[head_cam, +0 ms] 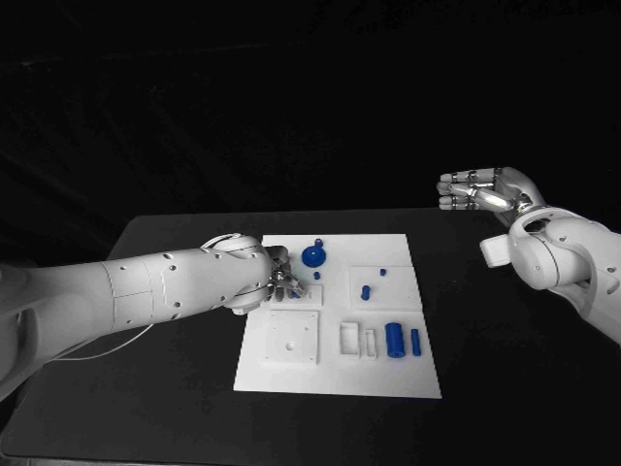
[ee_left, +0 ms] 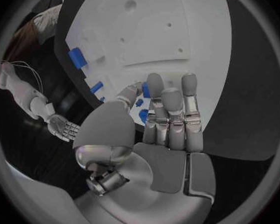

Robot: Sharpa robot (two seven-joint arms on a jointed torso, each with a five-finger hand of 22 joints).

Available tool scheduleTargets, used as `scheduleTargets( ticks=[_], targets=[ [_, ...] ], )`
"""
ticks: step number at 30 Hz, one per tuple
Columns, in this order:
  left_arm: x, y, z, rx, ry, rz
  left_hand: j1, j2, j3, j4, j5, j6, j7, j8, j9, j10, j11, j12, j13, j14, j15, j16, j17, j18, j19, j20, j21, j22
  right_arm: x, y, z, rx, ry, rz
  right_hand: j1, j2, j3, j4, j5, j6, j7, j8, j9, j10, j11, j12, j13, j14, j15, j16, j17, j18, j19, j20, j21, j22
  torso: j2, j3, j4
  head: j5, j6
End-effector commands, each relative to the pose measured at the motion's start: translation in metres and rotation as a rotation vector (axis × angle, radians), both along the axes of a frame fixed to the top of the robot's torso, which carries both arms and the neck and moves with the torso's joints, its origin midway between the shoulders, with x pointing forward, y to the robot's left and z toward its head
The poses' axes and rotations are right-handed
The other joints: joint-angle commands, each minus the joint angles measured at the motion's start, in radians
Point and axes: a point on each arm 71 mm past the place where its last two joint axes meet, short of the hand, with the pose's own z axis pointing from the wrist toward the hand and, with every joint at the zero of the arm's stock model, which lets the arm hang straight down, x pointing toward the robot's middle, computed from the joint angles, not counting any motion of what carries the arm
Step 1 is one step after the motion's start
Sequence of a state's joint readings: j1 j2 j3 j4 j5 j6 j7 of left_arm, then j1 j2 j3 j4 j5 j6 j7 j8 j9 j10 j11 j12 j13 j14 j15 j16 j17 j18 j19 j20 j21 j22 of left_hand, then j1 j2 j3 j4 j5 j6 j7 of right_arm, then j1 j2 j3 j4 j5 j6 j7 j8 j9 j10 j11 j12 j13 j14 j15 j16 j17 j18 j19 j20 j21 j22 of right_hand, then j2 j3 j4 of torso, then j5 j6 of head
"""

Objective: Assemble the parts on the task board

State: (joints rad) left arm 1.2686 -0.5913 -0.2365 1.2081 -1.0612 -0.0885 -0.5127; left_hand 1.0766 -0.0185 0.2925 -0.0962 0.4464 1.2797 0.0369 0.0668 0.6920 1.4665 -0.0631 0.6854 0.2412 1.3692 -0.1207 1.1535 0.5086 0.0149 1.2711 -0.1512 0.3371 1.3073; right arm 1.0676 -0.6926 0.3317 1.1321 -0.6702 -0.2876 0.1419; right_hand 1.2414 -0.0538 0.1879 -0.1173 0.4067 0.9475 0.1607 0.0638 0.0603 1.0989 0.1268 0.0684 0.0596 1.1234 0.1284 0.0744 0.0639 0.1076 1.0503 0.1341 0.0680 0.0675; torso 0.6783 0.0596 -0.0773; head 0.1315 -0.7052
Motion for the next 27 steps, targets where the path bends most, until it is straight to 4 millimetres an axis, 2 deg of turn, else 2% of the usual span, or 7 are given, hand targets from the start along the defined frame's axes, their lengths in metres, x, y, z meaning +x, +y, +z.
scheduleTargets(
  ticks=[1, 7, 21, 22, 23, 26, 27],
  targets=[
    [-0.0053, -0.0081, -0.0079, -0.002, 0.029, -0.031, 0.015, 0.025, 0.050, -0.047, -0.075, 0.085, -0.073, 0.002, 0.009, 0.049, -0.025, 0.009, 0.001, 0.005, -0.014, -0.003, -0.002, -0.015, 0.006, 0.005, -0.005, 0.017, -0.0006, 0.0023, 0.0001, -0.005, -0.006, 0.025, -0.001, -0.001, -0.005, 0.004, 0.005, 0.000, -0.001, -0.004, -0.001, 0.001, 0.007, -0.004, -0.001, -0.007, 0.003, -0.004, -0.001, 0.008, -0.009, 0.002, 0.004, -0.001, 0.000, -0.0002, 0.0001, 0.000, 0.000],
    [-0.0048, -0.0086, -0.0085, -0.006, 0.024, -0.029, 0.029, 0.025, 0.023, -0.021, -0.093, 0.086, -0.076, -0.001, 0.038, 0.048, -0.026, 0.012, 0.001, 0.005, -0.014, -0.001, -0.002, -0.015, 0.010, 0.006, -0.014, 0.016, -0.0007, 0.0025, -0.0009, -0.005, -0.002, 0.028, -0.001, 0.000, -0.005, 0.005, 0.006, -0.001, -0.001, -0.004, -0.001, 0.001, 0.007, -0.003, -0.001, -0.009, 0.004, -0.004, -0.001, 0.008, -0.011, 0.002, 0.004, -0.001, 0.000, 0.0004, -0.0016, 0.000, -0.001],
    [-0.0040, -0.0082, -0.0097, -0.005, 0.021, -0.025, 0.024, 0.026, 0.021, -0.009, -0.100, 0.089, -0.077, 0.000, 0.047, 0.049, -0.026, 0.012, 0.001, 0.005, -0.014, -0.001, -0.004, -0.015, 0.012, 0.007, -0.017, 0.017, -0.0009, 0.0028, -0.0025, -0.005, 0.003, 0.030, 0.000, 0.000, -0.006, 0.005, 0.006, -0.001, 0.000, -0.004, -0.001, 0.000, 0.007, -0.003, -0.001, -0.010, 0.004, -0.004, -0.001, 0.008, -0.012, 0.002, 0.004, -0.001, -0.001, 0.0002, -0.0005, -0.001, -0.001],
    [-0.0038, -0.0080, -0.0098, -0.004, 0.022, -0.024, 0.022, 0.027, 0.017, -0.005, -0.123, 0.089, -0.078, 0.000, 0.047, 0.049, -0.026, 0.012, 0.001, 0.005, -0.014, -0.001, -0.004, -0.015, 0.012, 0.007, -0.018, 0.017, -0.0010, 0.0027, -0.0027, -0.005, 0.003, 0.030, 0.000, 0.000, -0.006, 0.005, 0.006, -0.001, 0.000, -0.004, -0.001, 0.000, 0.007, -0.003, -0.001, -0.010, 0.005, -0.004, -0.001, 0.008, -0.013, 0.002, 0.004, -0.001, -0.001, 0.0002, -0.0002, -0.001, -0.001],
    [-0.0037, -0.0077, -0.0099, -0.004, 0.022, -0.023, 0.010, 0.029, 0.002, 0.010, -0.215, 0.092, -0.081, 0.000, 0.049, 0.049, -0.027, 0.012, 0.001, 0.005, -0.014, -0.002, -0.004, -0.015, 0.012, 0.007, -0.018, 0.017, -0.0010, 0.0027, -0.0028, -0.005, 0.003, 0.030, 0.000, 0.000, -0.006, 0.005, 0.006, -0.001, 0.000, -0.004, -0.001, 0.000, 0.007, -0.003, -0.001, -0.010, 0.005, -0.004, -0.001, 0.008, -0.013, 0.002, 0.004, -0.001, -0.001, 0.0002, -0.0003, -0.001, -0.001],
    [-0.0032, -0.0062, -0.0100, -0.001, 0.023, -0.020, -0.012, 0.019, -0.041, 0.050, -0.301, 0.095, -0.082, 0.000, 0.052, 0.048, -0.027, 0.013, 0.001, 0.005, -0.014, -0.003, -0.005, -0.015, 0.014, 0.008, -0.022, 0.015, -0.0011, 0.0026, -0.0034, -0.006, 0.004, 0.030, -0.001, 0.000, -0.007, 0.005, 0.006, -0.001, 0.000, -0.004, -0.001, 0.000, 0.007, -0.003, -0.001, -0.011, 0.005, -0.004, -0.001, 0.008, -0.013, 0.003, 0.004, -0.001, -0.001, 0.0001, -0.0002, 0.000, -0.001],
    [-0.0029, -0.0054, -0.0101, 0.000, 0.023, -0.018, -0.013, 0.018, -0.050, 0.059, -0.316, 0.096, -0.083, 0.000, 0.052, 0.048, -0.028, 0.012, 0.001, 0.005, -0.014, -0.003, -0.006, -0.015, 0.015, 0.008, -0.022, 0.015, -0.0011, 0.0025, -0.0036, -0.006, 0.005, 0.029, -0.001, -0.001, -0.007, 0.005, 0.006, -0.002, 0.000, -0.004, -0.001, -0.001, 0.008, -0.004, -0.001, -0.011, 0.006, -0.004, -0.001, 0.008, -0.014, 0.003, 0.004, -0.001, -0.001, 0.0000, -0.0002, 0.000, -0.001]
  ],
)
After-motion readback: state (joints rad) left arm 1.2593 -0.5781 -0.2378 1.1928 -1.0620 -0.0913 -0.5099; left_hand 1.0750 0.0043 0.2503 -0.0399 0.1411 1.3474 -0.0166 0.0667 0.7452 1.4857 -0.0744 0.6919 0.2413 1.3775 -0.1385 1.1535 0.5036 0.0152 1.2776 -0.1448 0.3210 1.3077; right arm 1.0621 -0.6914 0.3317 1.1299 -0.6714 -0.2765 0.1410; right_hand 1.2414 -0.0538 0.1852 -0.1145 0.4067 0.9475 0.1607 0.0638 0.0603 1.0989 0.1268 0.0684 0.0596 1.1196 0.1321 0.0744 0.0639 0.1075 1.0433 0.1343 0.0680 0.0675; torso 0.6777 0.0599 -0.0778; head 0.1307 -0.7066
